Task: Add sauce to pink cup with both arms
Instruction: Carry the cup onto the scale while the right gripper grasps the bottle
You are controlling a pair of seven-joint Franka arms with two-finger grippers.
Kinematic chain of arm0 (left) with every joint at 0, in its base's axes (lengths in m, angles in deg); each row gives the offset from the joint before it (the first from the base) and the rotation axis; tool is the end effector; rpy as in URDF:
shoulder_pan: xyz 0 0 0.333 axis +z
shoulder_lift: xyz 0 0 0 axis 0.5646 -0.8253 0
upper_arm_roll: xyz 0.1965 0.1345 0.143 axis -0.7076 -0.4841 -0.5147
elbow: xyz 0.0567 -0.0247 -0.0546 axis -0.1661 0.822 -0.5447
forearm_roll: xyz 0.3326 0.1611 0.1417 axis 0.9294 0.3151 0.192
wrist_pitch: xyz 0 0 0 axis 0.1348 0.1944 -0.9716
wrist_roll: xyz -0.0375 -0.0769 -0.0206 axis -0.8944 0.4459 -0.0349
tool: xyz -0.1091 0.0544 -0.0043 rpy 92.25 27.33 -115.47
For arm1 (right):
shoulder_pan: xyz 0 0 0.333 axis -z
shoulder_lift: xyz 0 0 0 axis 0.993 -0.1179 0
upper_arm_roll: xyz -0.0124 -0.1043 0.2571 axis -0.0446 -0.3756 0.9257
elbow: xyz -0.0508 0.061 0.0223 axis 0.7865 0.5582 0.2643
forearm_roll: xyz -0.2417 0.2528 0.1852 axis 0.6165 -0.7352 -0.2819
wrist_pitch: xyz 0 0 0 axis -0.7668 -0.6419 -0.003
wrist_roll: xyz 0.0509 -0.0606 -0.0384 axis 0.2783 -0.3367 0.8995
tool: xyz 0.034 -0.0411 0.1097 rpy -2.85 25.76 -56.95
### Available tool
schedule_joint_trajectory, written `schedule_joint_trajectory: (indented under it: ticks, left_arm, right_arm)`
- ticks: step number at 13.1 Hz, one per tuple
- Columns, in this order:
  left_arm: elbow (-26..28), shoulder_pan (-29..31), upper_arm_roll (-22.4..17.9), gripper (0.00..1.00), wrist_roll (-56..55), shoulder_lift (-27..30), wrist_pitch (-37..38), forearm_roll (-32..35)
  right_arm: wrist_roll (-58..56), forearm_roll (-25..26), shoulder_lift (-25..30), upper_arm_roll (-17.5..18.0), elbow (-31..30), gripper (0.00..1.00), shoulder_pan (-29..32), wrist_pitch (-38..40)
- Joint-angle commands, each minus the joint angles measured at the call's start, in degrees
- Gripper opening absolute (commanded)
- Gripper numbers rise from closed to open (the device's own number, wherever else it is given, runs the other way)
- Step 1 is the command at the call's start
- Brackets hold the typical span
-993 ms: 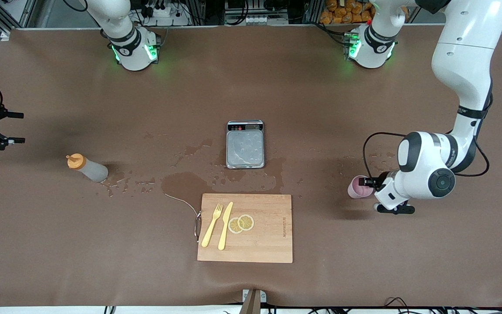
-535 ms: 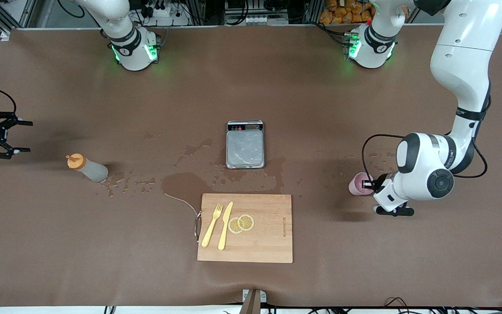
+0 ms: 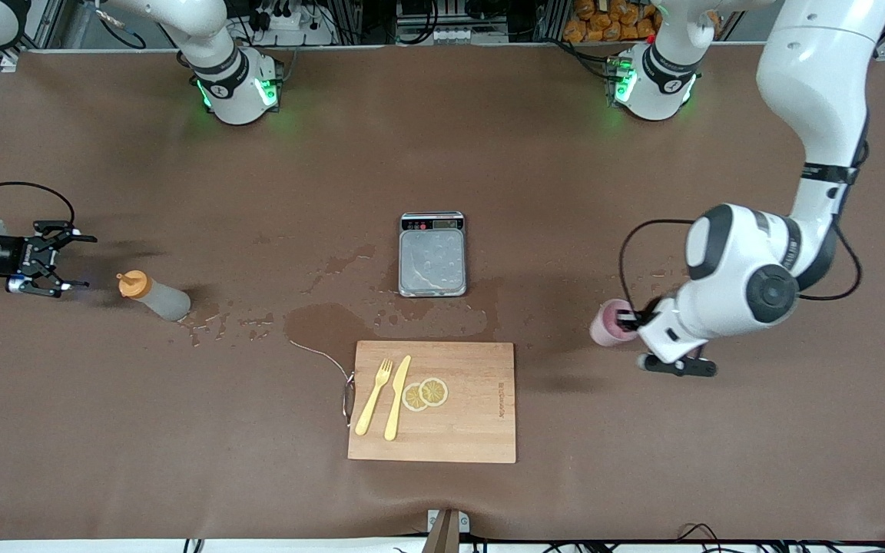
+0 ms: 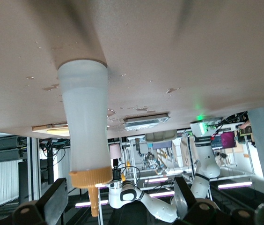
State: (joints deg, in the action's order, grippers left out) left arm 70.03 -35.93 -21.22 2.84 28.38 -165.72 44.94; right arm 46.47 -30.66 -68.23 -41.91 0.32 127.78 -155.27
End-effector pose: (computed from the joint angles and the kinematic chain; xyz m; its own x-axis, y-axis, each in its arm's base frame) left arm 0.6199 -0.2098 0.2602 0.9888 -0.0973 -0.1131 -0.0750 -0.9794 0.1874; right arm 0.4824 -0.3007 0.1488 -0.1152 -0.2617 -0.9583 -0.9933 0.0317 0.1108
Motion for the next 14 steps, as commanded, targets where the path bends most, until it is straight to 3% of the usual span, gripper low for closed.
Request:
schedule_joint_trajectory:
  ticks: [1, 4, 7, 11, 14]
  left_arm:
    - [1.1, 0.0, 6.8, 0.0, -8.0, 2.2, 2.9, -0.2]
    - [-0.2, -1.2, 14.5, 0.0, -16.9, 1.8, 2.4, -0.2]
    - [-2.0, -7.3, 14.8, 0.0, -21.1, -0.4, 2.3, -0.3]
    - [-6.9, -16.7, 12.9, 0.0, -31.5, -8.2, -5.0, 0.9]
    - [-6.9, -23.3, 7.2, 0.0, -35.3, -8.7, -5.0, 3.0]
  right_arm:
    - [0.3, -1.5, -3.2, 0.7, 1.8, 1.0, 0.1, 0.5]
    - [-0.1, -1.7, -4.5, 0.8, 1.9, 1.0, 0.0, 0.2]
    - [-2.3, -2.3, -5.0, 0.9, 2.0, 1.0, -1.5, -3.5]
    - [-5.2, -4.4, -5.8, 0.9, 1.9, 1.0, -3.8, -5.4]
    - [-6.0, -4.6, -7.1, 1.0, 1.8, 1.0, -4.3, -7.7]
